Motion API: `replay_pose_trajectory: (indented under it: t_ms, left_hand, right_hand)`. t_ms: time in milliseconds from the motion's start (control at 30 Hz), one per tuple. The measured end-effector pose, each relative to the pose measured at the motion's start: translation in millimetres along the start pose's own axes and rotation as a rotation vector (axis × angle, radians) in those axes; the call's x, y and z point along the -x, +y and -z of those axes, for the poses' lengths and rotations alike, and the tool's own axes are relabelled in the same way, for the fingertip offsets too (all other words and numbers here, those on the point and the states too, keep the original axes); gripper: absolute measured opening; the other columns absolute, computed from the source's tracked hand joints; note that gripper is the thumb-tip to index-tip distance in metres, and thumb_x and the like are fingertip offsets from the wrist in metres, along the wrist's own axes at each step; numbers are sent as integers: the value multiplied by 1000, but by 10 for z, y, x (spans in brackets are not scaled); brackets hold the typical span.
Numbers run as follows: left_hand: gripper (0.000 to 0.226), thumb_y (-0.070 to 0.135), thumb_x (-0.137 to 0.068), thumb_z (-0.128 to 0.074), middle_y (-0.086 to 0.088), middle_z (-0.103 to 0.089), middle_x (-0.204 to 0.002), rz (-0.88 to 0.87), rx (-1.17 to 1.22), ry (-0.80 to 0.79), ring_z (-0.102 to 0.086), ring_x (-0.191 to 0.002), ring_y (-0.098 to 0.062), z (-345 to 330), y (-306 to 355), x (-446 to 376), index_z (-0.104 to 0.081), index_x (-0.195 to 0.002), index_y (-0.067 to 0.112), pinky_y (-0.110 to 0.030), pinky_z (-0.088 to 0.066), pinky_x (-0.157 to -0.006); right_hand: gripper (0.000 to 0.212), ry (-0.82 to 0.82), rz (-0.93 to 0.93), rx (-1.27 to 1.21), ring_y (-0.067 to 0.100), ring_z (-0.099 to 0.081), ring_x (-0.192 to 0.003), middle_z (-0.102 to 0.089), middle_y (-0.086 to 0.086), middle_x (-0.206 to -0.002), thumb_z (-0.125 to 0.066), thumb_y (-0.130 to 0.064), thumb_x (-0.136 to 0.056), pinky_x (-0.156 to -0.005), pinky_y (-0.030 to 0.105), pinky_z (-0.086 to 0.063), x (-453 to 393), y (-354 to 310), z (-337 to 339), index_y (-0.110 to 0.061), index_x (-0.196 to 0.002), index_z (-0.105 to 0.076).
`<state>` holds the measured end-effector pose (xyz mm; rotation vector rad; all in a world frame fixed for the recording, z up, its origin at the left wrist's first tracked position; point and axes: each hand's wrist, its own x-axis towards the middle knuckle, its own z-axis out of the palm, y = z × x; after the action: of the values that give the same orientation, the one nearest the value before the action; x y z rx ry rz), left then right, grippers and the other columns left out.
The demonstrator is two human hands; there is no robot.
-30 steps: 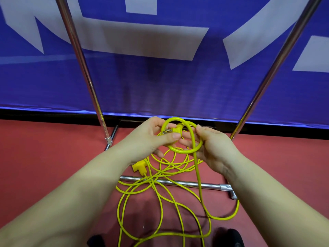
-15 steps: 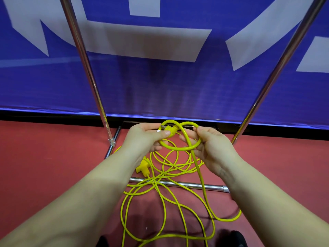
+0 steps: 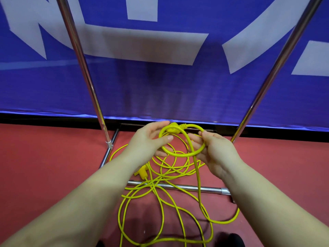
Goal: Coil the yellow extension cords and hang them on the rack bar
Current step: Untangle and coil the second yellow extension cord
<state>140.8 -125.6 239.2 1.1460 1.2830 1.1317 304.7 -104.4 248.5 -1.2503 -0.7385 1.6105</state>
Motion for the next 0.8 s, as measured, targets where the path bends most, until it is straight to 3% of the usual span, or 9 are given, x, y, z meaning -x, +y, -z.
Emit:
replay_pose_trajectory:
  t_ms: [100, 200, 333, 400, 467, 533, 633, 733, 800]
  left_hand:
    - [24, 4, -90, -57, 3, -68, -91, 16, 53, -7, -70, -66, -11, -24, 1, 15, -61, -107, 20, -22, -57, -59]
    - [13, 2, -90, -56, -4, -67, -90, 183, 195, 143, -69, -66, -16, 5, -49, -35, -59, -95, 14, -23, -58, -57]
    - [11, -4, -92, -49, -11, -65, -74, 568, 476, 214, -66, -47, -18, -17, -133, -70, -53, -83, 0, -22, -54, -46]
    - [12, -3, -92, -48, -14, -65, -70, 637, 455, 157, -65, -43, -20, -38, -162, -57, -53, -81, -2, -25, -54, -45]
    - [7, 1, -91, -54, -15, -58, -85, 649, 372, 123, -67, -50, -22, -70, -153, -44, -55, -96, -3, -30, -57, -51]
    - [47, 13, -86, -65, -12, -54, -113, 552, 186, 175, -68, -86, -26, -66, -162, -59, -45, -129, 5, -38, -54, -79]
    - [76, 31, -85, -65, -4, -29, -152, 173, -279, 318, -31, -138, -18, -17, -113, -64, -22, -147, 24, -29, -24, -109]
    - [63, 36, -88, -59, 8, -25, -152, -218, -511, 168, -19, -142, -5, 6, -73, -19, -30, -144, 32, -17, -15, -108]
    - [40, 36, -89, -56, 12, -54, -128, -242, -522, -22, -48, -120, 3, 1, -87, -11, -49, -129, 32, -9, -33, -96]
  right_hand:
    - [16, 53, -22, -88, 18, -67, -72, -63, 13, -101, -33, -13, -102, -60, 28, -56, -54, -27, 58, -9, -110, -45]
    - [19, 63, -6, -135, 18, -66, -75, -65, 9, -94, -33, -11, -101, -55, 24, -57, -73, -70, 100, -6, -116, -44]
    - [11, 98, 114, -42, 10, -68, -65, -66, 5, -89, -40, -12, -100, -49, 21, -55, -91, -89, 109, -8, -107, -46]
    - [7, 104, 184, 30, 5, -66, -55, -67, 4, -87, -43, -13, -99, -48, 18, -53, -94, -87, 100, -10, -102, -49]
    - [8, 93, 246, 130, 2, -60, -46, -66, 3, -80, -45, -14, -98, -47, 16, -50, -87, -88, 88, -12, -96, -53]
    - [10, 83, 293, 236, 2, -53, -40, -63, 1, -73, -47, -13, -97, -47, 18, -46, -93, -82, 83, -13, -92, -56]
    - [16, 61, 354, 407, 2, -46, -39, -57, -2, -63, -51, -13, -95, -53, 26, -41, -92, -78, 109, -17, -81, -58]
    - [18, -108, 401, 629, 2, -43, -41, -53, -6, -59, -54, -14, -93, -51, 24, -42, -52, -76, 107, -20, -77, -60]
    - [18, -230, 443, 786, -1, -43, -42, -55, -8, -58, -56, -17, -92, -48, 17, -37, 1, -69, 76, -25, -77, -62]
